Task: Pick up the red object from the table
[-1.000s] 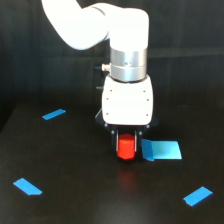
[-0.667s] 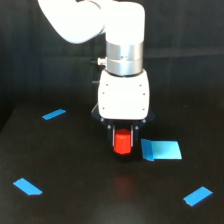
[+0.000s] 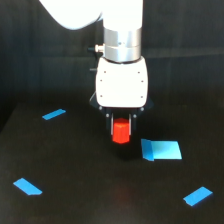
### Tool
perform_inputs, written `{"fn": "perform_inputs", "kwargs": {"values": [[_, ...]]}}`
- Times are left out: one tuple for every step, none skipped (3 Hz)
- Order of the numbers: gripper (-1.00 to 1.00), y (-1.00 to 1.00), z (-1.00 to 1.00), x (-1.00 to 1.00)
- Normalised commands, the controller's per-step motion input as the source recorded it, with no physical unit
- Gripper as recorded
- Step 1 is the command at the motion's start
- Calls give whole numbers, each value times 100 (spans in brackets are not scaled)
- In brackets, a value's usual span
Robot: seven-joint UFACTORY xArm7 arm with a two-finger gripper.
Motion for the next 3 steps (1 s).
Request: {"fn": "perform_inputs", "kwargs": {"values": [[-96,1,100,9],[-100,-4,100,13],[-93,-7,86,4]]}}
